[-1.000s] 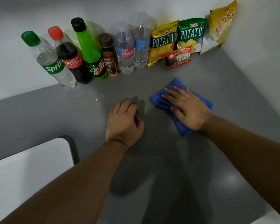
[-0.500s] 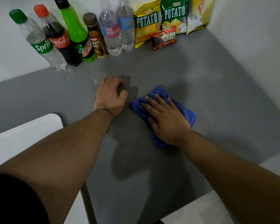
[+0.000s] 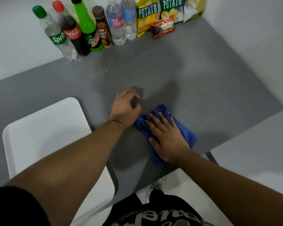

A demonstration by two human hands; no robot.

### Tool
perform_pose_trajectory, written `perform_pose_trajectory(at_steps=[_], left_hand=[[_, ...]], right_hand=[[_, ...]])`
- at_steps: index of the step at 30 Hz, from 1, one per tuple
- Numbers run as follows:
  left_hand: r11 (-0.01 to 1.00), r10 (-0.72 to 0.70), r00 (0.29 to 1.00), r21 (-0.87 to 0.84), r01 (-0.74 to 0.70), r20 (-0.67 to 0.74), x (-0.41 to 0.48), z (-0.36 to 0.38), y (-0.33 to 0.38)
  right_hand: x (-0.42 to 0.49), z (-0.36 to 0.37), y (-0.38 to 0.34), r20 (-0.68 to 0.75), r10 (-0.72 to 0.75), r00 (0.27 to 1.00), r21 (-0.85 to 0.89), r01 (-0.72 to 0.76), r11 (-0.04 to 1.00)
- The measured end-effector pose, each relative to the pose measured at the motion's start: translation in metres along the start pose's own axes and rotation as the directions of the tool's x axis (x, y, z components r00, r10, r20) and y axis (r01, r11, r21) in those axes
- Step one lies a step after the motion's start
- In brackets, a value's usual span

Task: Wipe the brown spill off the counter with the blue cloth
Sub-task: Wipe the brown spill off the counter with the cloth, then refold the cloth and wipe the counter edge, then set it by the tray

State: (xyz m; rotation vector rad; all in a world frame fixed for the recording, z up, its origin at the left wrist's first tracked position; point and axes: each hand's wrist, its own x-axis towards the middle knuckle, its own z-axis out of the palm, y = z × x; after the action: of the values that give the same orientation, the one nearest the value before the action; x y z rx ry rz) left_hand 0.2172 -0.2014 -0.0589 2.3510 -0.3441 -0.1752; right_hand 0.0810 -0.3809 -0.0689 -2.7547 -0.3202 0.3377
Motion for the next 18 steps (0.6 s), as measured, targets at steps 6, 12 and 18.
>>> perform_pose_trajectory(at_steps=[6,12,18], left_hand=[[0.984,0.085,0.995,0.151,-0.094,0.061,-0.080,0.001,0.014],[0.983,-0.103,0.962,0.174,0.060,0.254,-0.078,-0.003,0.030],[0.979,-0.193,0.919,0.010,0.202,0.343,-0.051,-0.017,0.027]], right_hand=[[-0.034,0.001,-0.027,-0.023,0.148,0.989,0.289,-0.135,0.948],[-0.011,-0.041,-0.006,-0.057,0.240,0.969,0.256,-0.218,0.942],[0.013,-0.083,0.019,0.116,0.198,0.973,-0.098,-0.187,0.977]])
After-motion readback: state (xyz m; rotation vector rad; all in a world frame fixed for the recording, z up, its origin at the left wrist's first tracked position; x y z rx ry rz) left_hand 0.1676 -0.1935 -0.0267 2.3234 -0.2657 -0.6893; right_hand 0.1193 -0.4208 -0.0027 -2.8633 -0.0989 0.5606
